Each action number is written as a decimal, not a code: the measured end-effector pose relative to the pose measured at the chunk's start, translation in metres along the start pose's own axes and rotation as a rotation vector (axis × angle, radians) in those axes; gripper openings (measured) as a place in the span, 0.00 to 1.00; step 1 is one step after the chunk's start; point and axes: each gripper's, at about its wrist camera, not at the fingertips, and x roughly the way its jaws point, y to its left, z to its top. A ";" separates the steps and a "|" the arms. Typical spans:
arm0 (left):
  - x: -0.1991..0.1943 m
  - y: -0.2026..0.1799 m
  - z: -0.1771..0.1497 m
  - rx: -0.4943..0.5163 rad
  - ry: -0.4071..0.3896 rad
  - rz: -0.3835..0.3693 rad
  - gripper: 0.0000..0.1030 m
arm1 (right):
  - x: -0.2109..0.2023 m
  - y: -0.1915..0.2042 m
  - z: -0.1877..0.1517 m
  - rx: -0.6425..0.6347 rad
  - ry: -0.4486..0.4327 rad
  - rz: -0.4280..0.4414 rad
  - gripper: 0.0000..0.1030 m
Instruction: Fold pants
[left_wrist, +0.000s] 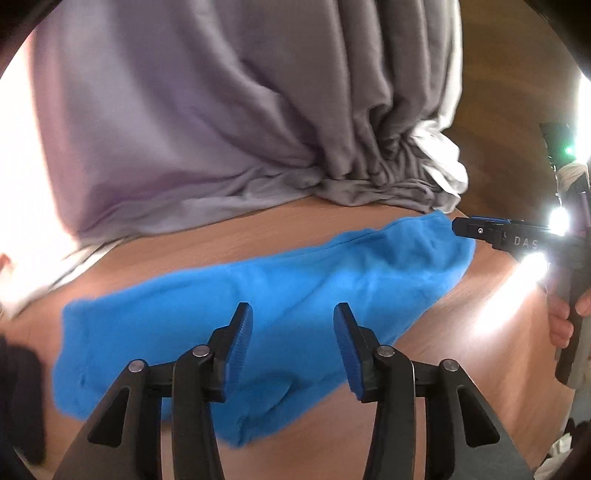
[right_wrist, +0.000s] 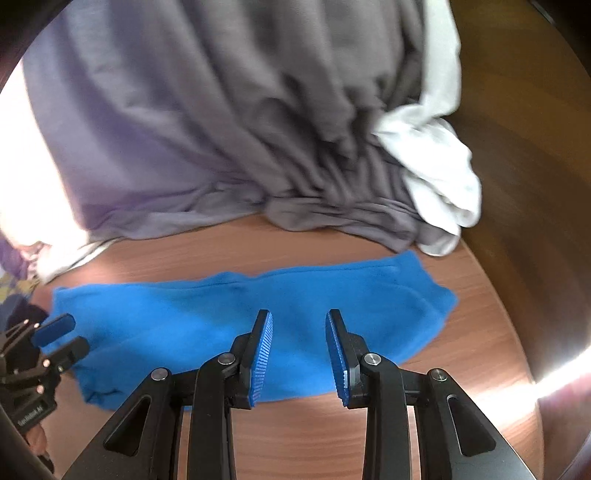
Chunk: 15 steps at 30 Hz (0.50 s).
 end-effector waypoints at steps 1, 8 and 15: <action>-0.004 0.004 -0.004 -0.015 -0.001 0.005 0.44 | -0.003 0.007 -0.002 -0.003 -0.003 0.012 0.37; -0.017 0.022 -0.054 -0.032 0.051 0.107 0.44 | -0.012 0.053 -0.018 -0.075 0.022 0.077 0.39; -0.004 0.029 -0.078 -0.012 0.092 0.161 0.44 | 0.007 0.077 -0.040 -0.110 0.123 0.123 0.39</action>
